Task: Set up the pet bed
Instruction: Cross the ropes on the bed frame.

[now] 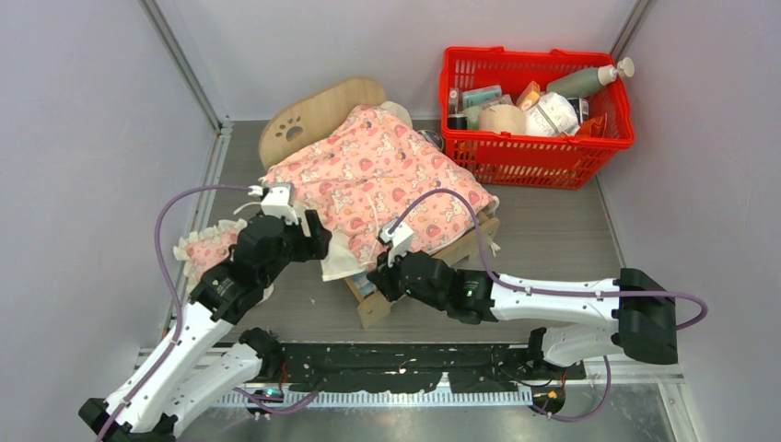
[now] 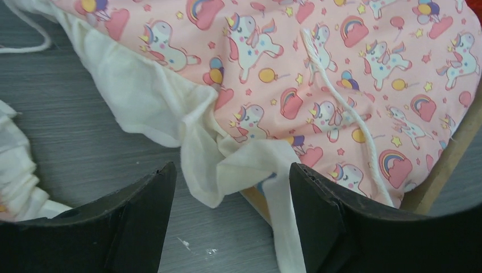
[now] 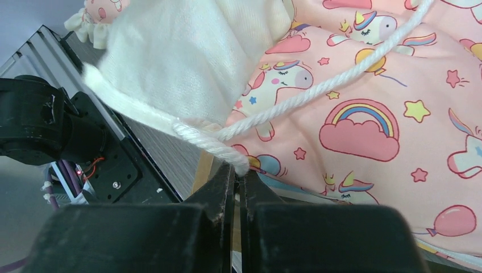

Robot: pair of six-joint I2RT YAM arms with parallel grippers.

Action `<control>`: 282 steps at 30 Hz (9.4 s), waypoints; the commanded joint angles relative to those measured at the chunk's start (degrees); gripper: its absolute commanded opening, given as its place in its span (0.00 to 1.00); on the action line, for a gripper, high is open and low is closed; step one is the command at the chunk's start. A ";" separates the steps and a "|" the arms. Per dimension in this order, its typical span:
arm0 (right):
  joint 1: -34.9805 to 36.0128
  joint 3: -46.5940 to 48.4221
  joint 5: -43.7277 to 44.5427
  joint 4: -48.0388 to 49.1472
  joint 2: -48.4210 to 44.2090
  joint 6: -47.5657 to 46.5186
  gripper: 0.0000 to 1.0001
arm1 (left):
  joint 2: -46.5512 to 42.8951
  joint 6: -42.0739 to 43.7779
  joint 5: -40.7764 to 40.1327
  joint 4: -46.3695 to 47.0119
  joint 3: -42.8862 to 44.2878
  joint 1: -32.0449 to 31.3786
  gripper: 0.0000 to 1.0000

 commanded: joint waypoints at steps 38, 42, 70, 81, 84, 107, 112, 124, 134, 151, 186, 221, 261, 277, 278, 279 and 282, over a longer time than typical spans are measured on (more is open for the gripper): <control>-3.81 18.85 -30.20 -36.99 2.34 -59.92 0.73 | -9.29 -18.03 15.35 -5.50 -14.13 20.52 0.71; -4.14 20.02 -29.49 -37.90 5.59 -62.41 0.70 | -9.46 -16.64 17.91 -2.60 -14.76 20.62 0.71; -22.76 17.45 -52.07 -33.66 -8.37 -73.92 0.05 | -14.03 -2.99 34.88 -3.71 -8.80 21.67 0.60; -28.48 19.43 -61.19 -30.38 -7.93 -72.91 0.05 | -18.79 -7.13 41.15 0.75 -11.46 21.76 0.59; -29.78 20.60 -63.18 -32.66 -8.48 -74.72 0.05 | -19.31 -7.61 47.22 12.74 -17.72 21.76 0.56; -33.61 19.86 -71.03 -37.42 -12.75 -79.66 0.05 | -8.08 -10.93 35.95 83.82 -48.85 0.55 0.57; -33.86 20.11 -71.27 -37.21 -13.70 -79.56 0.05 | -5.45 -9.98 33.16 87.26 -49.55 -0.20 0.59; -34.99 19.74 -69.61 -34.50 -15.82 -77.14 0.05 | 13.59 -17.96 39.11 101.61 -52.18 -0.40 0.58; -35.09 18.75 -63.92 -34.39 -18.07 -75.96 0.05 | -0.99 -18.34 43.86 89.53 -48.87 5.81 0.49; -36.00 18.19 -64.90 -25.73 -18.80 -71.15 0.05 | -16.40 -12.60 42.00 66.93 -47.60 7.43 0.56; -36.72 17.76 -71.00 -30.57 -21.06 -74.60 0.05 | 40.40 -0.64 56.95 117.00 -32.91 -10.04 0.59; -36.79 13.94 -68.11 -29.09 -27.19 -71.64 0.05 | 42.25 2.38 43.36 116.69 -38.62 -15.16 0.00; -36.84 5.21 -45.06 -28.57 -18.75 -50.35 0.50 | 4.41 -23.88 22.53 28.55 -33.00 -21.08 0.00; -34.11 7.26 -28.96 -14.72 -13.61 -16.20 0.62 | 3.30 -29.38 15.95 31.40 -35.08 -30.98 0.00; -33.65 7.71 -27.48 -14.74 -12.25 -16.19 0.62 | 2.79 -29.72 15.72 31.38 -35.06 -31.80 0.00; -32.71 8.13 -26.75 -14.75 -11.53 -16.28 0.62 | 2.22 -30.23 15.14 31.37 -35.04 -32.49 0.00; -31.09 8.96 -23.98 -15.48 -8.28 -16.48 0.62 | -0.33 -31.43 13.80 30.42 -35.40 -34.07 0.00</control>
